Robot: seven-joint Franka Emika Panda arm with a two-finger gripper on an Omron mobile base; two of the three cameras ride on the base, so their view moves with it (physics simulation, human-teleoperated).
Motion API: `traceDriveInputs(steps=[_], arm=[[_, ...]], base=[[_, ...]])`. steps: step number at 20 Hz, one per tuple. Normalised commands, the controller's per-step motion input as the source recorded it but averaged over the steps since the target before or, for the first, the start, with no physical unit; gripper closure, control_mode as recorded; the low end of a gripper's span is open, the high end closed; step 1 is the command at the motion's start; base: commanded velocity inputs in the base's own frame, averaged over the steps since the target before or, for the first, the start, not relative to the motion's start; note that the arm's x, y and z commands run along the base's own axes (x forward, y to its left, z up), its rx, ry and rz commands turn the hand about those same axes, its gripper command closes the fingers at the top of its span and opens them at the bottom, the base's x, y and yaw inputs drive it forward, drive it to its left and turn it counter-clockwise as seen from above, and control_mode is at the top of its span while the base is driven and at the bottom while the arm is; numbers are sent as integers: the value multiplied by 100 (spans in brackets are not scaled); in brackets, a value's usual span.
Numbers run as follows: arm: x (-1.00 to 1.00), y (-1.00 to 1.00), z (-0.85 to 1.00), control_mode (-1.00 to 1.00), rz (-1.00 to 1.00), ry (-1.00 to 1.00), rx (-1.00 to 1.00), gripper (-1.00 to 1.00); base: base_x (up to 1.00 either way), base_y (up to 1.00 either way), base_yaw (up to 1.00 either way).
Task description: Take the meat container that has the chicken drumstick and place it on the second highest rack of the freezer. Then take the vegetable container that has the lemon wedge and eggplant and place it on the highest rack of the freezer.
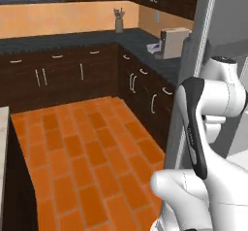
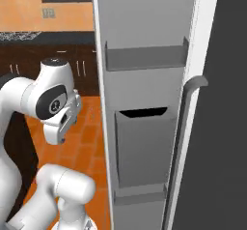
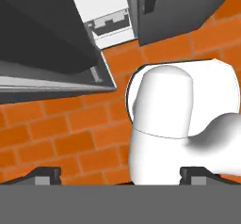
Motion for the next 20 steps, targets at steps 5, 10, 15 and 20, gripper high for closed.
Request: traceDriveInputs(steps=[5,10,15,20], arm=[[0,0,0,100,0,0,0,-100],[0,0,0,100,0,0,0,-100],[0,0,0,100,0,0,0,-100],[0,0,0,100,0,0,0,-100]], base=[[-6,20,84],[24,90,-7],[47,51,-28],[90,-17,-28]])
